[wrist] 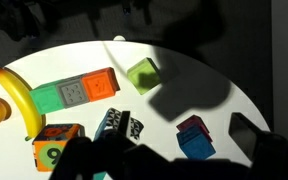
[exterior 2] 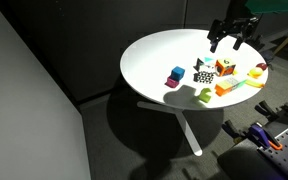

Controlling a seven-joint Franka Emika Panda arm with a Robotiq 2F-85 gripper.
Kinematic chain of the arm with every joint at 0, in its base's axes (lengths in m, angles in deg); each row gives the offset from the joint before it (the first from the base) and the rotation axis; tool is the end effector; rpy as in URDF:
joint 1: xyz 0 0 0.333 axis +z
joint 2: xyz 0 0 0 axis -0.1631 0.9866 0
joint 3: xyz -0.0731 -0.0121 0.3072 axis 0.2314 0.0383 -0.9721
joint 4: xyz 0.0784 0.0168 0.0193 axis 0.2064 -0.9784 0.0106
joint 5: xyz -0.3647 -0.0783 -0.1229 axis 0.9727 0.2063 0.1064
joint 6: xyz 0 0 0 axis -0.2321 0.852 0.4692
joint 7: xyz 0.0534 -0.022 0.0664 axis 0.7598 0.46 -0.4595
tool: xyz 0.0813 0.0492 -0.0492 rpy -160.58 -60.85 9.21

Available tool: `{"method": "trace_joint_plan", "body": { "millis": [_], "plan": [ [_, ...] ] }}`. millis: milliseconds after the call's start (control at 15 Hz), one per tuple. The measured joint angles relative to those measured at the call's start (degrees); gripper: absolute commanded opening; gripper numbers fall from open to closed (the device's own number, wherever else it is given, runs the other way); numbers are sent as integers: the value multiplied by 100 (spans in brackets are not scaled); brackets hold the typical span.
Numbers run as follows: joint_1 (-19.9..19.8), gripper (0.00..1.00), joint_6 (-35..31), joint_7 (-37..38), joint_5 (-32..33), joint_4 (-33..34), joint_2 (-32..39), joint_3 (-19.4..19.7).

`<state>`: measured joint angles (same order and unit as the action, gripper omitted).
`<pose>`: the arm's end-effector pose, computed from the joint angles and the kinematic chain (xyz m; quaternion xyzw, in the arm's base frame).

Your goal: Put the light green block on the blue block

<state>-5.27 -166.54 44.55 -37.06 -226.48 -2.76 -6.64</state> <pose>0.4219 0.1040 0.3831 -0.9905 0.1328 0.0058 0.0343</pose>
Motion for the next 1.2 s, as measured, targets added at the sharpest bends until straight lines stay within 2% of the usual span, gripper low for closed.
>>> {"method": "trace_joint_plan", "body": {
  "millis": [600, 1200],
  "plan": [
    [-67, 100, -452, -159, 105, 7, 765, 80],
    [-63, 100, -1416, -1502, 138, 0, 1598, 227]
  ]
}}
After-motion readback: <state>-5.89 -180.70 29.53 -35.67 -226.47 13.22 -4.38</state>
